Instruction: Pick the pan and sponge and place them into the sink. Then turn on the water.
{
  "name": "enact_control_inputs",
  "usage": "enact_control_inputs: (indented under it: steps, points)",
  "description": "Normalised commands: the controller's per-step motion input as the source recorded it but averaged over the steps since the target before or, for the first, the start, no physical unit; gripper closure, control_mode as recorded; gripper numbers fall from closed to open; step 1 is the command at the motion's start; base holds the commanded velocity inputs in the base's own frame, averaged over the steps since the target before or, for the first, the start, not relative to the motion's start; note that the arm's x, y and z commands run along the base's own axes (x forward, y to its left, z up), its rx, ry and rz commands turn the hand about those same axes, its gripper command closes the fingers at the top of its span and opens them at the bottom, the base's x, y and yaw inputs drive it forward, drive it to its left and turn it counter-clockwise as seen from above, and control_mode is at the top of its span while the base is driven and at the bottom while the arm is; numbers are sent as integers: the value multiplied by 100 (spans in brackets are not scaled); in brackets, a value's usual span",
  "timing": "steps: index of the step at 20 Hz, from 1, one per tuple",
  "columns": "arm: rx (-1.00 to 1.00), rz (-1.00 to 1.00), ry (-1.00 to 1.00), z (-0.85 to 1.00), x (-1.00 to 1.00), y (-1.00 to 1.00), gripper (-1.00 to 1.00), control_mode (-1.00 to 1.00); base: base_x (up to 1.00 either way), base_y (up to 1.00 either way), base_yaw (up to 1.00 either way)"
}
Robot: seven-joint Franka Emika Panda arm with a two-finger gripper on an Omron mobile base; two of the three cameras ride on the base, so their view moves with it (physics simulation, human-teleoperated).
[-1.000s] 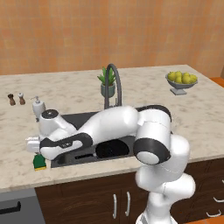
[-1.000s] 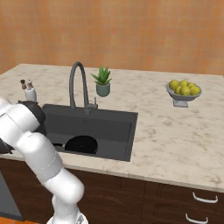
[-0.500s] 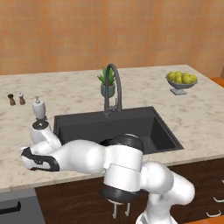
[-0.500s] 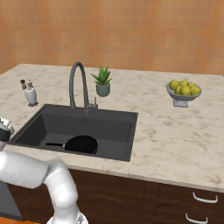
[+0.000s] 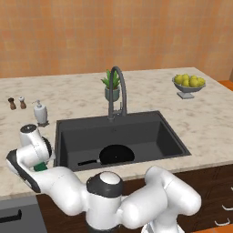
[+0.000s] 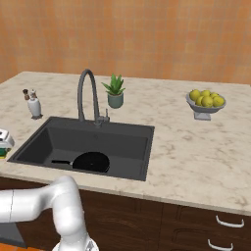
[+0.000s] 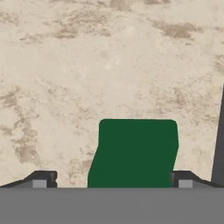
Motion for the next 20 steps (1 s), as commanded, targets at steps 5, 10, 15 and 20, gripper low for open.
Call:
enact_control_inputs:
  steps: [5,10,15,20]
  points:
    - [0,14,0,-38,0,-18,-100,-100,0,0,0]
    - [0,9,0,-66,-6,-34,-100,-100,0,0,0]
    - [0,4,-1,-92,0,4,100,-100,0,0,0]
    - [2,0,0,-86,0,10,100,-100,0,0,0]
